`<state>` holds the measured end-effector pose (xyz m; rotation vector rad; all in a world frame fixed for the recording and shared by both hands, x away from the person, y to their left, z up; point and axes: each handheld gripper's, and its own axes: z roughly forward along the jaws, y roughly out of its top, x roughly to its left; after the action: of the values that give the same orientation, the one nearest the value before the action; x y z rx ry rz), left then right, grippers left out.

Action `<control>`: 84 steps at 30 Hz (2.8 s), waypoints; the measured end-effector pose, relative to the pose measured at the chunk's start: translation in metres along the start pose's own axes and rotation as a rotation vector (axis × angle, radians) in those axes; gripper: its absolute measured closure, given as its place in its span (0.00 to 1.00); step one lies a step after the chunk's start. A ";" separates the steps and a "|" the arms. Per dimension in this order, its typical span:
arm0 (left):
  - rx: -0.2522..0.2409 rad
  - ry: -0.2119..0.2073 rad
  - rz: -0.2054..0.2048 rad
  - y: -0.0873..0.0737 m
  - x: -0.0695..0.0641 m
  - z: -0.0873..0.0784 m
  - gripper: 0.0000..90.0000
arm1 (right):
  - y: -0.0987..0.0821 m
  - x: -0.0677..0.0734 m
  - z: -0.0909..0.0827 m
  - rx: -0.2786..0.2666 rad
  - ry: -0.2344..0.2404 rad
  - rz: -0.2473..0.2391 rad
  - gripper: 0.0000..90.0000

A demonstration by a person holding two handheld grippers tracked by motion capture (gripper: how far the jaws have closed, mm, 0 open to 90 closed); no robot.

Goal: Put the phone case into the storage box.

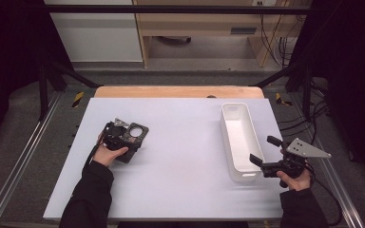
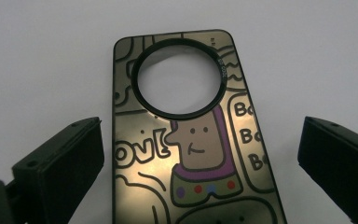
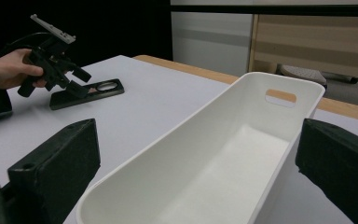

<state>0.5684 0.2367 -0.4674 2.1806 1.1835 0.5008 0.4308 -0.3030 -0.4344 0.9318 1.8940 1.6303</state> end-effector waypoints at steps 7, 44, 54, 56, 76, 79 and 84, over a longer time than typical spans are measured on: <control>0.023 0.008 -0.010 -0.002 0.002 0.005 0.03 | 0.000 0.000 0.000 -0.002 0.001 -0.001 0.00; 0.056 0.047 -0.026 -0.002 -0.001 0.008 0.12 | 0.001 0.000 0.000 -0.006 0.007 0.002 0.00; 0.049 0.039 -0.014 -0.004 -0.003 0.006 0.12 | 0.000 0.000 0.000 -0.003 0.008 0.002 0.00; 0.049 0.039 -0.010 -0.004 -0.004 0.005 0.13 | 0.000 0.000 0.000 -0.004 0.008 0.001 0.00; -0.028 0.004 0.007 0.005 -0.013 -0.020 0.13 | 0.002 0.001 0.000 -0.009 0.014 -0.006 0.00; -0.044 -0.005 0.014 0.006 -0.015 -0.026 0.13 | 0.002 0.002 0.000 -0.011 0.015 -0.008 0.00; -0.073 -0.019 0.028 0.008 -0.022 -0.037 0.13 | 0.002 0.002 -0.001 -0.012 0.017 -0.009 0.00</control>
<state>0.5407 0.2268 -0.4352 2.1378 1.1088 0.5260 0.4293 -0.3017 -0.4316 0.9067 1.8953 1.6474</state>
